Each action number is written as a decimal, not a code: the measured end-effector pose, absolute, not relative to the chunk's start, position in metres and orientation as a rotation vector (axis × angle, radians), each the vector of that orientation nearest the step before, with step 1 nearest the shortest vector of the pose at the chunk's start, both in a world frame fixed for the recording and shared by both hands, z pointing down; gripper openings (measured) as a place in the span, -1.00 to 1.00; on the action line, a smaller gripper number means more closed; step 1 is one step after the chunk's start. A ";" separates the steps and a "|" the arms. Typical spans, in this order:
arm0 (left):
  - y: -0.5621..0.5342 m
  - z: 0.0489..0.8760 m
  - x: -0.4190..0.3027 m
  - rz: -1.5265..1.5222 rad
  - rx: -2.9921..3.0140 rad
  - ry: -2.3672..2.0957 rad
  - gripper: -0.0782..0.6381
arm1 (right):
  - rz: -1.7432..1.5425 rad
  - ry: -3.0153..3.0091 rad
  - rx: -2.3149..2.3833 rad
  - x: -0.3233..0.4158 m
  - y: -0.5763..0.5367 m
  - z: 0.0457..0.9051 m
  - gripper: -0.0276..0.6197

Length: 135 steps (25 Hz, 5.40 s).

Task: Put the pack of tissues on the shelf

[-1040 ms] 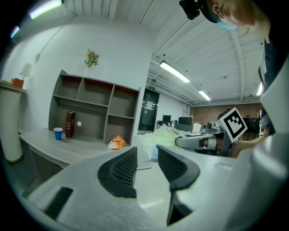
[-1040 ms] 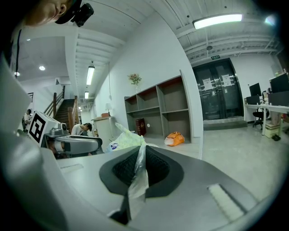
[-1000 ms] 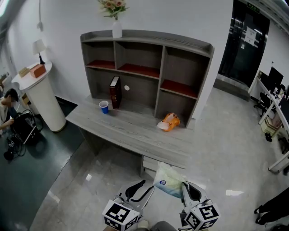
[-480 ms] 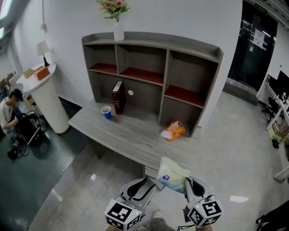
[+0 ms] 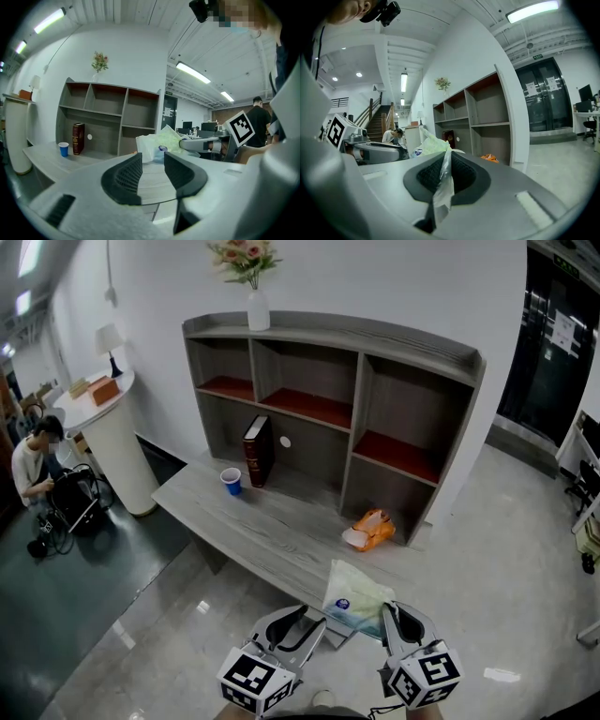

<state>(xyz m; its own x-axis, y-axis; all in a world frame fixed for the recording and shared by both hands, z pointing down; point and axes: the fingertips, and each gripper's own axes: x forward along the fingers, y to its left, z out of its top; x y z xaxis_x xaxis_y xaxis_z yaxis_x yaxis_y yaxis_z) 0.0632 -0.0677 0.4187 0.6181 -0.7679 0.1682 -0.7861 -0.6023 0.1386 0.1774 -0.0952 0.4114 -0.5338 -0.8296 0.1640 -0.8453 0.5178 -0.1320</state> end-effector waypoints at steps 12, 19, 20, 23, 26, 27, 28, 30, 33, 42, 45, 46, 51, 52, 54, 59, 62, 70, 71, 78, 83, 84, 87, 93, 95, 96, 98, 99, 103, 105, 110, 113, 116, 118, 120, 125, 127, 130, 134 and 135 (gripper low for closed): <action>-0.111 0.412 0.069 0.116 2.605 -1.407 -0.40 | 0.273 -2.733 1.350 0.176 -0.149 0.405 -0.88; -0.129 0.406 0.052 0.122 2.580 -1.485 -0.40 | 0.260 -2.769 1.291 0.159 -0.174 0.399 -0.88; -0.132 0.407 0.050 0.122 2.575 -1.489 -0.40 | 0.260 -2.770 1.283 0.156 -0.176 0.399 -0.88; -0.141 0.407 0.043 0.120 2.569 -1.497 -0.40 | 0.253 -2.771 1.269 0.147 -0.185 0.397 -0.88; -0.157 0.406 0.031 0.111 2.578 -1.502 -0.40 | 0.230 -2.777 1.265 0.134 -0.199 0.395 -0.88; -0.163 0.405 0.027 0.109 2.582 -1.500 -0.40 | 0.223 -2.777 1.266 0.129 -0.205 0.394 -0.88; -0.168 0.405 0.022 0.107 2.585 -1.495 -0.40 | 0.218 -2.776 1.269 0.125 -0.210 0.393 -0.88; -0.179 0.403 0.013 0.101 2.594 -1.482 -0.40 | 0.214 -2.770 1.278 0.116 -0.220 0.391 -0.88; -0.199 0.395 -0.003 0.090 2.611 -1.468 -0.40 | 0.202 -2.768 1.281 0.099 -0.237 0.384 -0.88; -0.254 0.378 -0.052 0.078 2.627 -1.436 -0.40 | 0.182 -2.762 1.292 0.047 -0.291 0.364 -0.88; -0.273 0.376 -0.069 0.086 2.630 -1.423 -0.40 | 0.179 -2.755 1.309 0.031 -0.309 0.360 -0.88; -0.278 0.375 -0.075 0.087 2.631 -1.416 -0.40 | 0.179 -2.754 1.313 0.025 -0.315 0.358 -0.88; -0.305 0.369 -0.097 0.096 2.653 -1.382 -0.40 | 0.157 -2.750 1.334 0.000 -0.340 0.347 -0.88; -0.310 0.368 -0.101 0.097 2.658 -1.373 -0.40 | 0.152 -2.748 1.343 -0.004 -0.345 0.345 -0.88; -0.319 0.366 -0.106 0.092 2.664 -1.350 -0.40 | 0.138 -2.745 1.361 -0.011 -0.355 0.340 -0.88; -0.340 0.355 -0.117 0.101 2.698 -1.310 -0.40 | 0.083 -2.730 1.410 -0.025 -0.376 0.324 -0.88; -0.353 0.345 -0.122 0.095 2.716 -1.281 -0.40 | 0.055 -2.721 1.439 -0.030 -0.389 0.314 -0.88; -0.390 0.323 -0.137 0.091 2.757 -1.235 -0.40 | -0.009 -2.708 1.518 -0.040 -0.426 0.284 -0.88; -0.394 0.320 -0.138 0.089 2.764 -1.228 -0.40 | -0.021 -2.711 1.529 -0.042 -0.432 0.278 -0.88; -0.424 0.305 -0.147 0.060 2.809 -1.252 -0.40 | -0.133 -2.680 1.569 -0.055 -0.463 0.250 -0.88; -0.438 0.293 -0.143 0.068 2.863 -1.294 -0.40 | -0.185 -2.617 1.649 -0.044 -0.485 0.237 -0.88; -0.439 0.292 -0.142 0.072 2.873 -1.298 -0.40 | -0.189 -2.602 1.668 -0.041 -0.491 0.236 -0.88; -0.443 0.290 -0.142 0.074 2.888 -1.319 -0.40 | -0.215 -2.546 1.715 -0.032 -0.509 0.234 -0.88; -0.448 0.295 -0.142 0.051 2.879 -1.340 -0.40 | -0.260 -2.411 1.785 -0.023 -0.547 0.241 -0.88; -0.449 0.298 -0.141 0.057 2.880 -1.337 -0.40 | -0.238 -2.389 1.803 -0.022 -0.555 0.246 -0.87; -0.449 0.299 -0.139 0.061 2.882 -1.332 -0.40 | -0.223 -2.382 1.812 -0.022 -0.558 0.248 -0.87; -0.449 0.301 -0.137 0.067 2.885 -1.319 -0.40 | -0.196 -2.372 1.830 -0.021 -0.563 0.251 -0.87; -0.450 0.302 -0.136 0.069 2.886 -1.314 -0.40 | -0.190 -2.367 1.839 -0.021 -0.564 0.251 -0.87; -0.453 0.305 -0.134 0.079 2.886 -1.295 -0.40 | -0.195 -2.336 1.867 -0.023 -0.569 0.251 -0.85; -0.454 0.307 -0.133 0.087 2.886 -1.288 -0.40 | -0.185 -2.334 1.848 -0.027 -0.570 0.253 -0.82; -0.456 0.309 -0.132 0.087 2.888 -1.272 -0.40 | -0.164 -2.378 1.805 -0.036 -0.568 0.253 -0.74; -0.455 0.311 -0.131 0.079 2.883 -1.263 -0.40 | -0.126 -2.426 1.786 -0.038 -0.564 0.253 -0.55; -0.453 0.311 -0.127 0.071 2.873 -1.275 -0.40 | -0.103 -2.479 1.778 -0.035 -0.556 0.249 -0.33; -0.449 0.311 -0.121 0.072 2.873 -1.282 -0.40 | -0.111 -2.501 1.779 -0.030 -0.547 0.247 -0.29; -0.444 0.310 -0.115 0.069 2.872 -1.285 -0.40 | -0.108 -2.526 1.777 -0.025 -0.536 0.246 -0.29; -0.432 0.311 -0.095 0.035 2.854 -1.284 -0.40 | -0.096 -2.606 1.718 -0.021 -0.505 0.248 -0.37; -0.425 0.311 -0.084 0.032 2.853 -1.273 -0.40 | -0.083 -2.628 1.688 -0.019 -0.494 0.252 -0.40; -0.415 0.313 -0.070 0.028 2.854 -1.255 -0.41 | -0.036 -2.666 1.653 -0.014 -0.477 0.260 -0.48; -0.399 0.313 -0.056 0.004 2.838 -1.259 -0.41 | 0.020 -2.723 1.598 -0.012 -0.447 0.271 -0.55; -0.396 0.313 -0.052 0.003 2.838 -1.259 -0.42 | 0.030 -2.735 1.585 -0.011 -0.440 0.273 -0.56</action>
